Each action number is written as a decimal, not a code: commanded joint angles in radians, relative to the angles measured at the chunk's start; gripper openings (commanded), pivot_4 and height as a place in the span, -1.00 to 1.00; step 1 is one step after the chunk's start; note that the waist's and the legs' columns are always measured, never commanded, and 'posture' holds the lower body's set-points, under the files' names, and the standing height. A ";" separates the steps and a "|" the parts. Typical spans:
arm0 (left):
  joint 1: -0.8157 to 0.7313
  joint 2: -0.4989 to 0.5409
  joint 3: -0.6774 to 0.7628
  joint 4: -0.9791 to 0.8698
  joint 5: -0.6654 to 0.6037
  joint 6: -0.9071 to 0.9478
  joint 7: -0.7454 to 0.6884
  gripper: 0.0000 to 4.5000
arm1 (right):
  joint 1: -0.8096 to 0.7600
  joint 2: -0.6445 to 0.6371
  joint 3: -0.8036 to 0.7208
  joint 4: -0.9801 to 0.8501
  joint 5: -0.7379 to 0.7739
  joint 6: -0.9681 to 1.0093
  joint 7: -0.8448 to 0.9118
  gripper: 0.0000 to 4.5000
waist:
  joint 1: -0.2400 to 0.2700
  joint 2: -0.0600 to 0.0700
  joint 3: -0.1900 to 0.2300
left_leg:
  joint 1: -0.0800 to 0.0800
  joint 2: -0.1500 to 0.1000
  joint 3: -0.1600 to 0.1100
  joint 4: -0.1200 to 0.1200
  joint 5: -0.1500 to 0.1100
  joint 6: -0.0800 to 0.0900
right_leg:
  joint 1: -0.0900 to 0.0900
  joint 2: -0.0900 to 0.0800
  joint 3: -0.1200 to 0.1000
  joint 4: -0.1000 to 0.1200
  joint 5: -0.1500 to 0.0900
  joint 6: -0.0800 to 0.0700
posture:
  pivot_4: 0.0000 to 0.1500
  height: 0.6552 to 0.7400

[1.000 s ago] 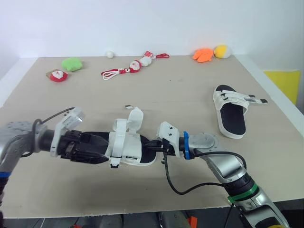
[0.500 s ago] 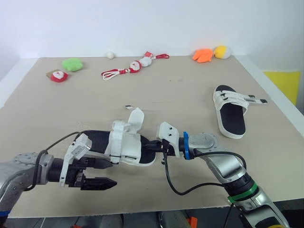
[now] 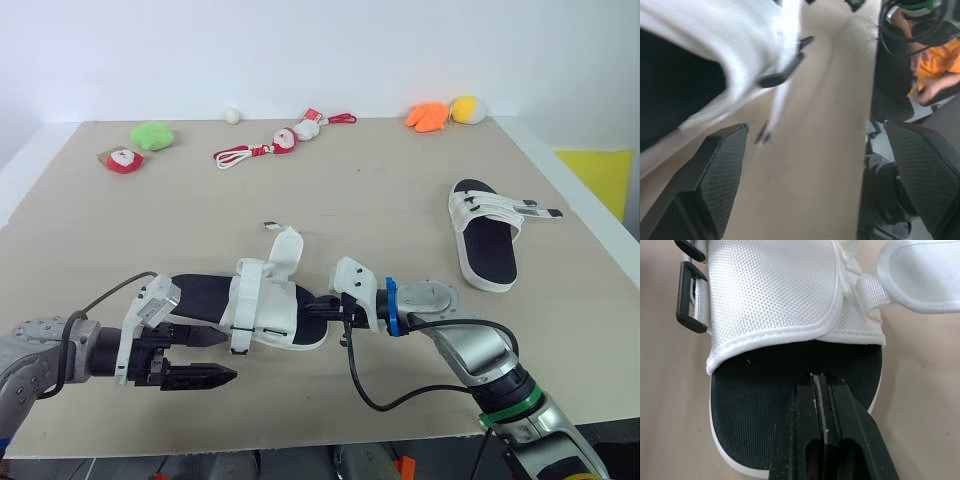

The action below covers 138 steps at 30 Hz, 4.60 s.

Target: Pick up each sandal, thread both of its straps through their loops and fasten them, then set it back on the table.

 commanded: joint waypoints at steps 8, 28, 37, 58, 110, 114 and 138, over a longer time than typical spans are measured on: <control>-0.093 -0.082 -0.123 0.027 0.040 -0.034 0.034 0.88 | 0.007 0.000 0.010 -0.002 -0.002 0.022 0.004 -1.00 | 0.000 0.000 0.000 | 0.000 0.000 0.000 0.000 0.000 0.000 | 0.000 0.000 0.000 0.000 0.000 0.000 | 1.00 1.00; 0.206 0.066 -0.092 -0.238 -0.029 -0.014 -0.033 -0.95 | 0.020 0.001 0.011 -0.012 0.002 0.027 0.000 -1.00 | -0.001 0.000 0.000 | 0.000 0.000 0.001 -0.001 0.000 0.000 | 0.000 0.000 0.000 0.000 -0.001 -0.001 | 1.00 1.00; 0.223 0.053 -0.105 -0.254 0.026 -0.057 0.044 -0.83 | 0.009 0.006 0.016 0.002 0.001 0.018 0.007 -1.00 | 0.000 0.000 0.000 | 0.000 0.000 0.001 -0.001 0.000 0.000 | -0.001 0.000 0.001 0.000 -0.001 -0.001 | 1.00 1.00; 0.396 -0.044 0.079 0.088 0.813 -1.463 0.158 0.97 | 0.006 0.001 0.033 0.024 0.000 -0.013 0.052 -1.00 | 0.000 0.000 0.000 | 0.000 0.000 0.004 -0.002 -0.001 -0.001 | -0.002 -0.002 0.002 -0.001 -0.001 -0.003 | 1.00 1.00; 0.252 -0.089 -0.266 0.290 1.198 -2.301 0.650 -0.97 | -0.015 0.007 0.013 0.027 -0.002 -0.001 0.043 -1.00 | 0.000 0.003 -0.003 | 0.003 0.001 0.006 -0.001 -0.001 -0.001 | 0.000 -0.001 0.004 0.000 0.002 0.001 | 1.00 1.00; 0.236 -0.047 -0.278 0.181 1.053 -2.192 0.671 -0.97 | -0.016 0.008 0.015 0.035 -0.006 -0.008 0.043 -1.00 | 0.000 0.003 -0.003 | 0.003 0.001 0.006 -0.001 -0.001 -0.001 | 0.000 -0.001 0.004 0.000 0.002 0.001 | 1.00 1.00; -0.031 0.182 -0.128 -0.158 -0.469 -0.645 0.536 -0.97 | -0.016 0.012 0.037 0.070 -0.052 -0.065 0.035 -1.00 | -0.004 0.003 -0.001 | 0.003 0.002 0.005 0.000 0.000 0.000 | 0.000 0.002 0.004 0.000 0.001 0.001 | 1.00 1.00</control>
